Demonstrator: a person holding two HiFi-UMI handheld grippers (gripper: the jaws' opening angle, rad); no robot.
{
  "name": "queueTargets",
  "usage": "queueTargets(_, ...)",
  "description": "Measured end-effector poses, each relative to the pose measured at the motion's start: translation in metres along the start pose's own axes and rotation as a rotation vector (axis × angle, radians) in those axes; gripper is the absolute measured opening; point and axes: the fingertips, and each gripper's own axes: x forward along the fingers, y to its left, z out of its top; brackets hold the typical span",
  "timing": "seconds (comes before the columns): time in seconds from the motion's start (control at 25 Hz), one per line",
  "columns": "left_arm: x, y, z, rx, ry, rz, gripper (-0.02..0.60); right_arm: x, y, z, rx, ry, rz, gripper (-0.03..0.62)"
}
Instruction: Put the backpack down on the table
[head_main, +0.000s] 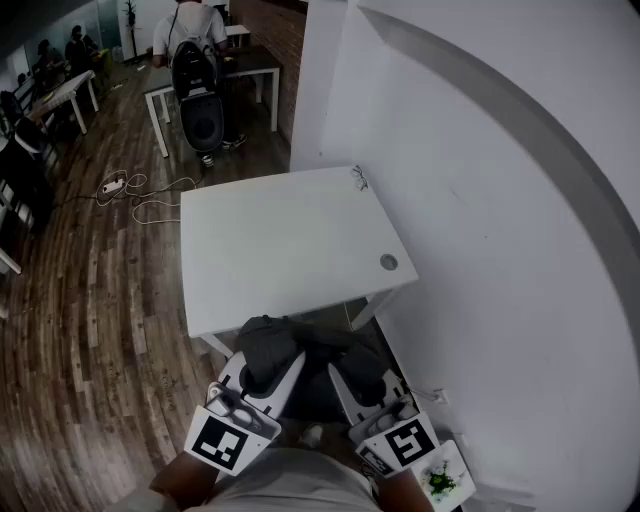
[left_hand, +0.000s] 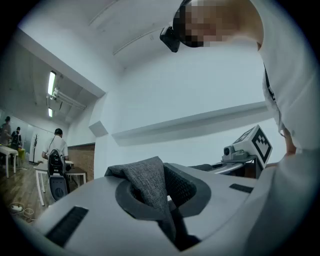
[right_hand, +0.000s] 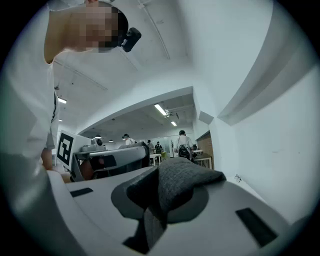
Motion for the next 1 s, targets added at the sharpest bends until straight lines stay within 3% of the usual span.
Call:
queueTargets(0.44,-0.01,-0.017,0.012,0.017,-0.005,0.019,0.041,-0.019,0.011,0.01,0.012,-0.047,0.022,0.063)
queueTargets(1.0,0.01,-0.033,0.017,0.045,-0.038,0.114,0.041,-0.038,-0.005,0.024,-0.041,-0.08,0.125,0.063)
